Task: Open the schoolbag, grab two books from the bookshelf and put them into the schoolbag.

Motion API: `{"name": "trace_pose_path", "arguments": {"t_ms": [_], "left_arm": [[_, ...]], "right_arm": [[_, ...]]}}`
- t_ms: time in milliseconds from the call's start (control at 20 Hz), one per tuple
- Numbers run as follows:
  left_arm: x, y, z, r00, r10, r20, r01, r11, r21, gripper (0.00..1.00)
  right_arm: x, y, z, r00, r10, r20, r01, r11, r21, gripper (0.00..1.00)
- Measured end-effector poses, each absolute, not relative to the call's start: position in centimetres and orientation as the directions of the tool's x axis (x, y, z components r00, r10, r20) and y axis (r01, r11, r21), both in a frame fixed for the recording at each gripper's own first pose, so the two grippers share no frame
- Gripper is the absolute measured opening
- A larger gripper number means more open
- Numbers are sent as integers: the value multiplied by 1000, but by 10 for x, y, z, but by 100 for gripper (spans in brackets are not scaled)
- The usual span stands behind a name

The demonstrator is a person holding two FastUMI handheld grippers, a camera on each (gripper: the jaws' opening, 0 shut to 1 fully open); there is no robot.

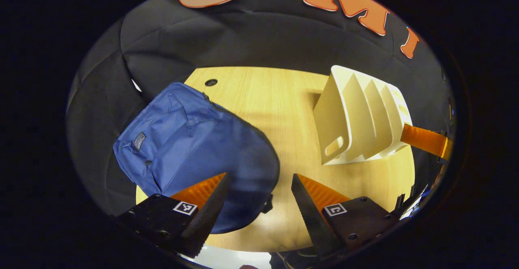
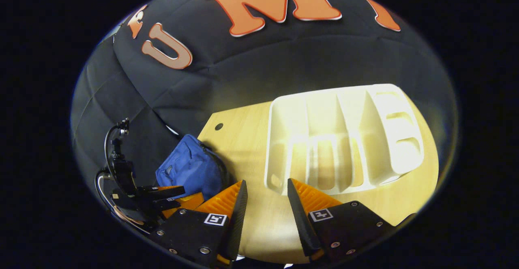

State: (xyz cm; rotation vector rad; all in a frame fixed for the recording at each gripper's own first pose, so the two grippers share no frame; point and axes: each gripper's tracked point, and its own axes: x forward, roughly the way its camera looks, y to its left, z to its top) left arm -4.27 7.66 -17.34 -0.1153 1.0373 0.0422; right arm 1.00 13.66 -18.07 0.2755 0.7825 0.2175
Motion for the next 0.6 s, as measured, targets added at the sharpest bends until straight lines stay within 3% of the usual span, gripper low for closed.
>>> {"name": "trace_pose_path", "arguments": {"t_ms": [50,350,400,600], "left_arm": [[-40,66,-162,540,-29,-841,-88,992,-91,98],[-13,-6,-84,747,-81,-660,-33,987,-158,98],[-9,-15,-68,781,-87,-618,-19,986,-163,98],[1,-32,-19,875,-70,-479,-10,987,-162,97]], "right_arm": [[9,127,-170,712,278,-644,-93,947,306,60],[8,89,-128,831,181,-526,-71,972,222,65],[8,82,-118,854,162,-494,-63,975,211,72],[9,53,-72,939,98,-328,-48,986,159,82]]}}
